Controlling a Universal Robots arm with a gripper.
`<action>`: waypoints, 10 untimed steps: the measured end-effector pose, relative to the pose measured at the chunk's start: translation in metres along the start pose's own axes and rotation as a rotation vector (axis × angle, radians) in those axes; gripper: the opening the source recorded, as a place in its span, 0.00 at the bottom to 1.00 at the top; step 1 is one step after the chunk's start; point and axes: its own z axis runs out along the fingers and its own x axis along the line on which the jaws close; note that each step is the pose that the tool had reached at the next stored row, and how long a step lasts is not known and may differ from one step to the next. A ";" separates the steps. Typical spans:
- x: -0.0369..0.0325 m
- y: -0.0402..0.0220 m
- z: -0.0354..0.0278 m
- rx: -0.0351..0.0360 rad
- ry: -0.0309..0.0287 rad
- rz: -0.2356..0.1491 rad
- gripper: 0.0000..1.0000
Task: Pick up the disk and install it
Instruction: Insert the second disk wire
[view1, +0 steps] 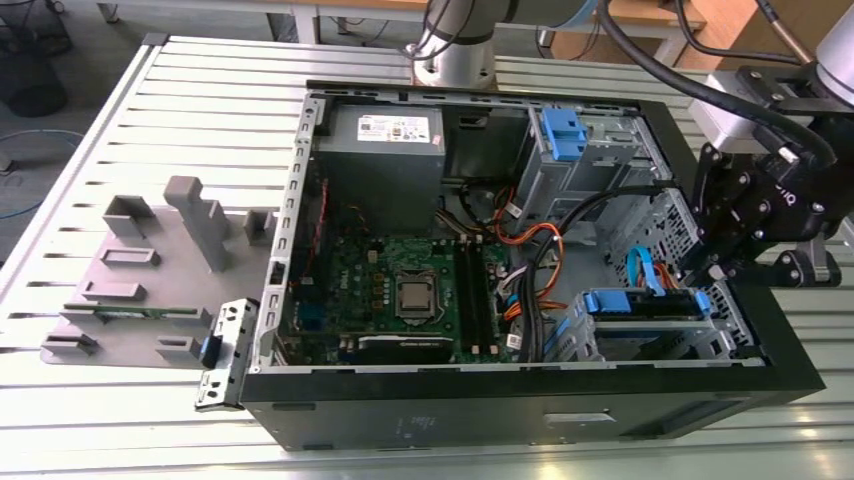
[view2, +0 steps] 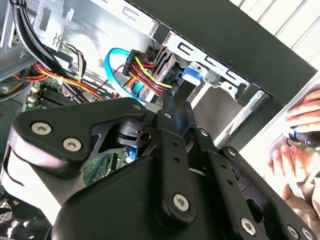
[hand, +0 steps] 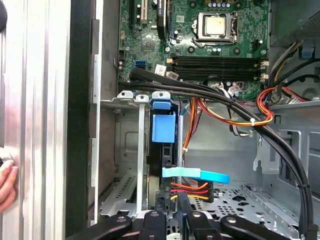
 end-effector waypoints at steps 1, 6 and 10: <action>0.0000 0.0000 0.0000 0.0000 -0.0001 0.000 0.24; 0.0000 0.0004 -0.0004 0.0000 0.0003 0.000 0.24; 0.0000 0.0030 -0.0003 0.0000 0.0002 0.000 0.24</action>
